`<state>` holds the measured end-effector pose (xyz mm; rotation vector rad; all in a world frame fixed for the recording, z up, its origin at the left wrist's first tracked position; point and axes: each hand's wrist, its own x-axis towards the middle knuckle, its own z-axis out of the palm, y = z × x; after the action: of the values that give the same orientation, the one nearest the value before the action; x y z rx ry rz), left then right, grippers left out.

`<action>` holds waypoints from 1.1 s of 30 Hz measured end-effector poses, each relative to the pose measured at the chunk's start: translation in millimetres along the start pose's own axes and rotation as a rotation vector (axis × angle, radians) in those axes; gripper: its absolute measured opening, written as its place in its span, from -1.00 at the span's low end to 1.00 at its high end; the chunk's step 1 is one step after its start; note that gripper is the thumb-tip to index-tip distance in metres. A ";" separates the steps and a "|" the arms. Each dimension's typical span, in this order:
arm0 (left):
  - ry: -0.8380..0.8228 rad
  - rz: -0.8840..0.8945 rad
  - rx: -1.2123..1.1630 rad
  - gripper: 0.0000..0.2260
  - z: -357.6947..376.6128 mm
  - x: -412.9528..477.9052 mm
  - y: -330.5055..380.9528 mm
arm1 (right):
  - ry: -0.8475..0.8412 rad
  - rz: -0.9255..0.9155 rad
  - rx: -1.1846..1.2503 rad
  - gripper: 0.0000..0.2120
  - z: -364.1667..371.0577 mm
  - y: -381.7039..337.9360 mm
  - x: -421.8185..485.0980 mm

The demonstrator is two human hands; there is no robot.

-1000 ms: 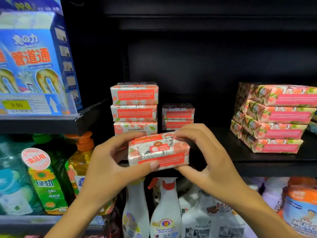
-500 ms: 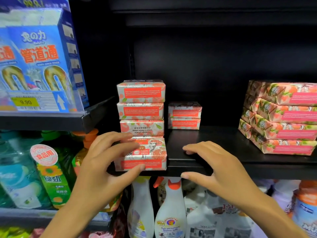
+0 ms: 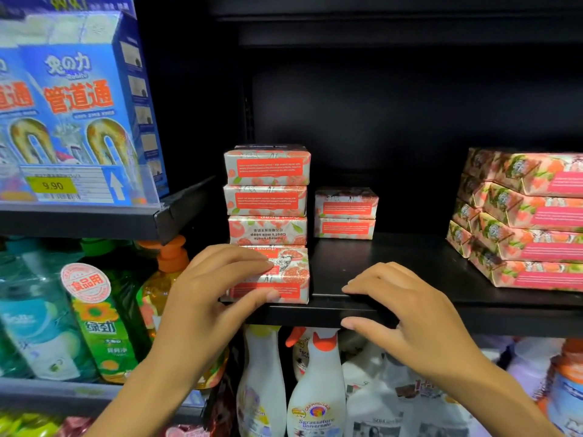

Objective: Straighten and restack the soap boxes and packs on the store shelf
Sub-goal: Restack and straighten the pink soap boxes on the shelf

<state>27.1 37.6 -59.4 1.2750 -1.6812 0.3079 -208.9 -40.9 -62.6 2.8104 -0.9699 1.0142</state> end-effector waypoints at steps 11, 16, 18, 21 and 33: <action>0.004 -0.037 0.115 -0.67 3.4 6.9 2.0 | -0.143 -0.005 0.086 -0.66 -11.4 3.8 7.1; 0.147 0.082 0.026 -0.72 13.8 5.9 32.7 | 0.070 0.111 0.378 -0.67 -32.2 27.9 45.4; 0.101 0.123 -0.045 -0.76 25.9 10.9 48.1 | 0.180 0.145 0.291 -0.65 -27.8 42.2 66.6; -0.036 0.123 -0.100 -0.77 50.2 19.0 63.5 | 0.180 0.184 0.148 -0.52 -17.4 59.8 94.7; -0.144 0.095 -0.093 -0.82 83.0 17.7 58.3 | 0.107 0.154 -0.086 -0.54 -4.6 68.4 106.5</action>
<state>-66.2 -5.0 -67.4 1.1741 -1.8595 0.1954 -185.3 -154.2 -11.0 2.6167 -1.2021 1.0958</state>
